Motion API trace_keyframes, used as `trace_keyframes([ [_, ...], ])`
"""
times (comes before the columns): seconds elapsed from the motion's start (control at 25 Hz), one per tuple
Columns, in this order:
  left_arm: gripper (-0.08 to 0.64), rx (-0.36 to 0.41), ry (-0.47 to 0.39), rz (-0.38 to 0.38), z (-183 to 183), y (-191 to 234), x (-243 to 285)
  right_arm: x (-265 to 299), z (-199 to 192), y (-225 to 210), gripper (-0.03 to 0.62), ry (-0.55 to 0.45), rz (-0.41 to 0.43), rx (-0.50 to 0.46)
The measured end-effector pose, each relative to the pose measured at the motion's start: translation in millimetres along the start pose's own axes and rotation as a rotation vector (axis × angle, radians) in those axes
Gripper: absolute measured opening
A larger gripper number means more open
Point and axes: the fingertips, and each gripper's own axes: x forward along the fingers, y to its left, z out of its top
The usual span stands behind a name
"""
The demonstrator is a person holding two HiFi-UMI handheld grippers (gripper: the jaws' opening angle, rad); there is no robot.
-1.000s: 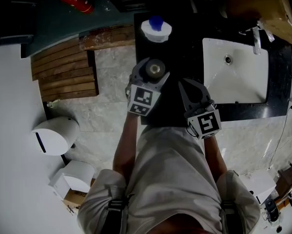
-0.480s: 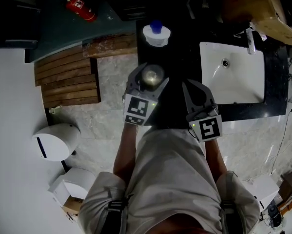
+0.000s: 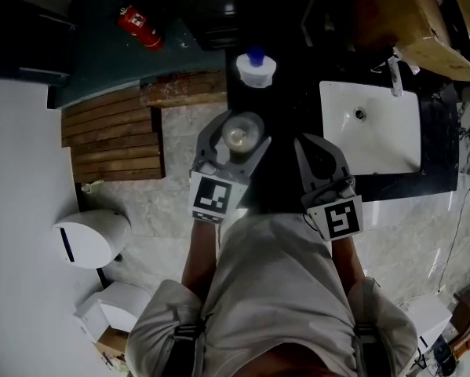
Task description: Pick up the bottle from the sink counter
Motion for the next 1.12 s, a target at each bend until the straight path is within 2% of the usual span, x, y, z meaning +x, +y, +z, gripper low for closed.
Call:
trace_keyframes([
  [0.16,0.325,0.009,-0.032,0.0,18,0,-14,-4,26,6,-0.006,-0.048,0.019,-0.047],
  [0.24,0.325,0.011,-0.047,0.0,23,0,-21,-5,30,10,-0.006,-0.042,0.012,-0.101],
  [0.36,0.325,0.008,-0.06,0.001,28,-1,-26,-6,28,13,-0.006,-0.023,0.011,-0.133],
  [1.12,0.325,0.034,-0.072,-0.008,36,-15,-41,-17,25,20,-0.006,-0.004,0.006,-0.12],
])
